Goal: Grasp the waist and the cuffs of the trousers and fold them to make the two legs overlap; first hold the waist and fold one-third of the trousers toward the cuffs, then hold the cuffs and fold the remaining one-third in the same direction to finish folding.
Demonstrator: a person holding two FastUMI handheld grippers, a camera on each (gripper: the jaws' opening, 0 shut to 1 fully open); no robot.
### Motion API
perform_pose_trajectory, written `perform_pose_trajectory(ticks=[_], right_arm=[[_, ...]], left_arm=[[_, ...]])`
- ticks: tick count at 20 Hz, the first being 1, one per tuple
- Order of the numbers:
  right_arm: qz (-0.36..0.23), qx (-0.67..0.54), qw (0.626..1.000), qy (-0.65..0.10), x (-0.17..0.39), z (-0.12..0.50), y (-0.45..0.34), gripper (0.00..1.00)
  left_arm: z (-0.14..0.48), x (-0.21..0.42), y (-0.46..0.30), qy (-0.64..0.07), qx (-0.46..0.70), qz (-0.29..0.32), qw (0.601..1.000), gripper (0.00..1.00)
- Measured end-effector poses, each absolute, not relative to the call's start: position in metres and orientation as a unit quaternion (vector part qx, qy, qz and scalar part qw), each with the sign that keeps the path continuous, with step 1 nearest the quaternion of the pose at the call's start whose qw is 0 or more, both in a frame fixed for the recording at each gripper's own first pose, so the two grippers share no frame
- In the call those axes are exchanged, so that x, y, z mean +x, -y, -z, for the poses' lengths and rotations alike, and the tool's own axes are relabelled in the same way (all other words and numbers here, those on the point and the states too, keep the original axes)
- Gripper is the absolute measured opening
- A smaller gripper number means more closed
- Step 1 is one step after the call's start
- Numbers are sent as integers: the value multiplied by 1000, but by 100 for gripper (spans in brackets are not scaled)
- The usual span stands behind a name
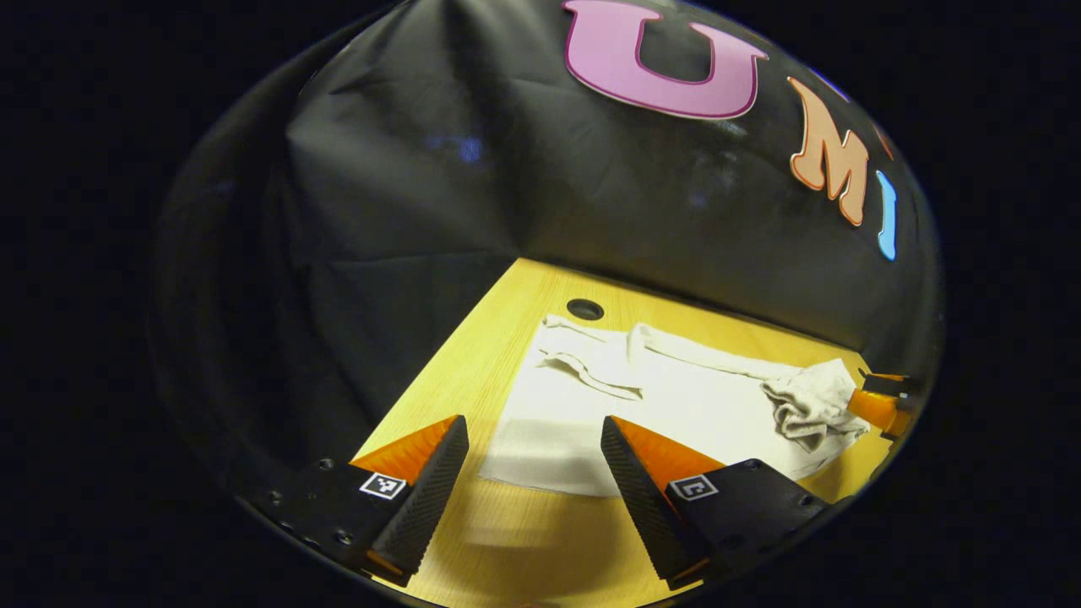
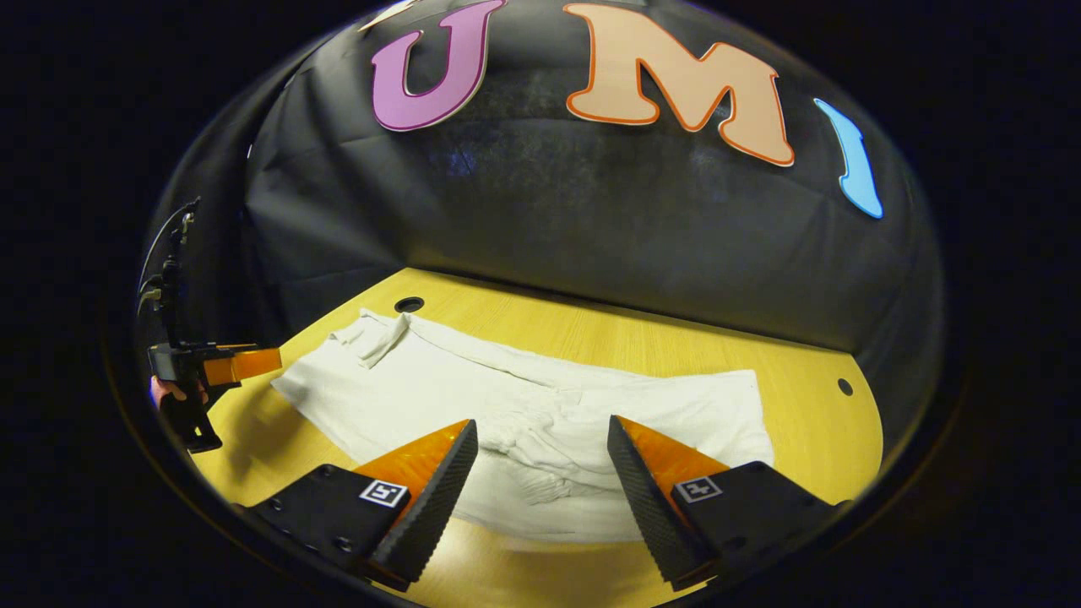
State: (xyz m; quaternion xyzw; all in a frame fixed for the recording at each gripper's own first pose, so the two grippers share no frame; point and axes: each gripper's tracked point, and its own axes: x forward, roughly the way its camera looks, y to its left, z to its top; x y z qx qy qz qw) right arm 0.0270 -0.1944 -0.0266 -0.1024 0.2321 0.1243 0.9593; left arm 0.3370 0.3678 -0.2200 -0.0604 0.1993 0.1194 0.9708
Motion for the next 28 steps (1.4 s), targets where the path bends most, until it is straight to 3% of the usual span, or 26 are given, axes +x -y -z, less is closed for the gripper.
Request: perform_pose_trajectory(ticks=[13, 17, 18, 21, 22, 24, 28], right_arm=[[-45, -95, 963, -247, 5, 27, 270, 98], [-37, -82, 965, -245, 5, 24, 278, 98], [-35, -82, 965, -245, 5, 25, 279, 98], [-31, -79, 966, -245, 5, 21, 284, 98], [-31, -78, 966, -243, 3, 19, 285, 98], [-29, -82, 967, -240, 1, 15, 288, 98], [-21, -86, 967, -238, -8, 4, 300, 98]], left_arm=[[263, 343, -375, -259, -25, -136, 956, 97], [264, 344, -372, -262, 6, -134, 956, 85], [264, 345, -369, -263, 8, -132, 956, 71], [265, 350, -355, -255, -1, -118, 960, 46], [264, 352, -350, -253, -6, -114, 961, 24], [263, 353, -349, -249, -10, -120, 961, 3], [260, 353, -347, -243, -23, -117, 963, 0]])
